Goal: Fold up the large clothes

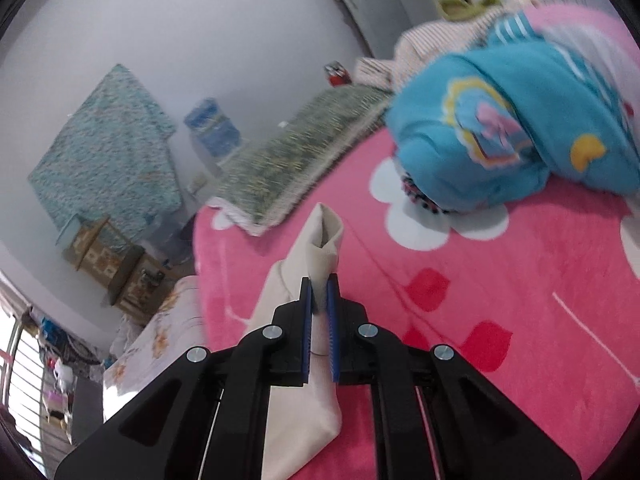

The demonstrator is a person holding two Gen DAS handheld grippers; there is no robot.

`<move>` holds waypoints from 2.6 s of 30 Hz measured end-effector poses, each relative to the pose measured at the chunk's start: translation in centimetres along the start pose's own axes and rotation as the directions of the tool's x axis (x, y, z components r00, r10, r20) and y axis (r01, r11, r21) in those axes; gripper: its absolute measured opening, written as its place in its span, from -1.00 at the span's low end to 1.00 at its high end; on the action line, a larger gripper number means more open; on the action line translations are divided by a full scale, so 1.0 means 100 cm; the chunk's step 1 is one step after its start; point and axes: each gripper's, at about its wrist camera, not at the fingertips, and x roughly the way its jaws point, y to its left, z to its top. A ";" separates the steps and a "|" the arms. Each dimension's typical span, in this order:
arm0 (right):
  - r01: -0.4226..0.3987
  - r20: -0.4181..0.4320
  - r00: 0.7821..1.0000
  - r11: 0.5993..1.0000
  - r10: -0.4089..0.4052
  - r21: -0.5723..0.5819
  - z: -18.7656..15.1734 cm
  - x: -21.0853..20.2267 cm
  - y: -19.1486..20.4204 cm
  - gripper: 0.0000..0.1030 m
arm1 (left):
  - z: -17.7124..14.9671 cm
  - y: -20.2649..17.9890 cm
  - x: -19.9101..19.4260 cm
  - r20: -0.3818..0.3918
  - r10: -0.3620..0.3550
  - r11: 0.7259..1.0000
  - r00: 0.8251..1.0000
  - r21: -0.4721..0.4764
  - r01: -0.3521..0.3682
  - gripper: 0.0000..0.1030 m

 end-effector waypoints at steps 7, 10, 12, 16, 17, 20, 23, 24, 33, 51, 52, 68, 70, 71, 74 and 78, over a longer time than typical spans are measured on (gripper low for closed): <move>-0.094 0.022 0.995 0.990 0.097 -0.103 -0.006 -0.045 0.058 -0.86 | 0.000 0.000 0.000 0.000 -0.001 1.000 1.000 0.000 0.001 0.87; -0.145 0.015 0.989 0.979 0.149 -0.147 -0.013 -0.062 0.087 -0.86 | 0.000 0.000 0.000 0.000 -0.001 1.000 1.000 0.000 0.001 0.87; -0.177 0.012 0.983 0.966 0.182 -0.189 -0.020 -0.076 0.109 -0.86 | 0.000 0.000 0.000 0.001 -0.004 1.000 1.000 0.001 0.004 0.87; -0.220 0.011 0.973 0.944 0.230 -0.245 -0.034 -0.099 0.145 -0.86 | 0.000 0.000 -0.001 0.003 -0.012 1.000 1.000 -0.002 0.012 0.87; -0.228 0.013 0.971 0.940 0.239 -0.253 -0.038 -0.103 0.152 -0.86 | 0.001 0.002 -0.001 0.004 -0.015 1.000 1.000 -0.004 0.015 0.87; -0.258 0.015 0.962 0.929 0.271 -0.266 -0.049 -0.115 0.172 -0.86 | 0.002 0.009 -0.009 0.023 0.000 0.999 1.000 -0.034 0.001 0.86; -0.276 0.006 0.957 0.919 0.289 -0.281 -0.062 -0.122 0.190 -0.86 | 0.003 0.023 -0.034 0.042 -0.025 0.997 0.999 -0.076 0.028 0.85; -0.283 -0.003 0.956 0.916 0.294 -0.284 -0.067 -0.123 0.197 -0.86 | 0.002 0.028 -0.049 0.061 -0.028 0.995 0.998 -0.089 0.033 0.85; -0.365 -0.072 0.928 0.857 0.365 -0.365 -0.123 -0.136 0.273 -0.86 | -0.026 0.092 -0.118 0.169 0.054 0.994 0.984 -0.100 -0.037 0.54; -0.661 -0.637 0.727 0.508 0.255 -0.552 -0.387 -0.064 0.394 0.05 | -0.058 0.141 -0.096 0.049 -0.209 0.958 0.977 -0.192 0.215 -0.05; -0.641 -0.620 0.743 0.533 0.252 -0.552 -0.374 -0.060 0.381 0.09 | -0.054 0.142 -0.093 0.047 -0.216 0.954 0.975 -0.200 0.221 -0.05; -0.200 -0.480 0.877 0.907 -0.003 -0.370 -0.225 0.074 0.166 0.09 | 0.016 0.139 -0.004 -0.078 -0.109 0.960 0.991 -0.268 0.084 -0.07; -0.193 -0.500 0.866 0.918 -0.006 -0.345 -0.227 0.091 0.162 -0.01 | 0.015 0.135 -0.005 -0.079 -0.071 0.969 0.994 -0.243 0.050 -0.16; -0.196 -0.500 0.866 0.921 0.001 -0.337 -0.228 0.096 0.161 -0.04 | 0.014 0.133 -0.005 -0.078 -0.051 0.973 0.996 -0.228 0.032 -0.24; -0.229 -0.491 0.870 0.907 0.028 -0.353 -0.228 0.102 0.170 -0.40 | 0.012 0.129 -0.006 -0.072 0.014 0.981 0.997 -0.192 -0.028 -0.53; -0.239 -0.482 0.876 0.871 0.003 -0.429 -0.240 0.107 0.183 -0.86 | 0.010 0.124 -0.009 -0.053 0.039 0.986 0.998 -0.160 -0.047 -0.86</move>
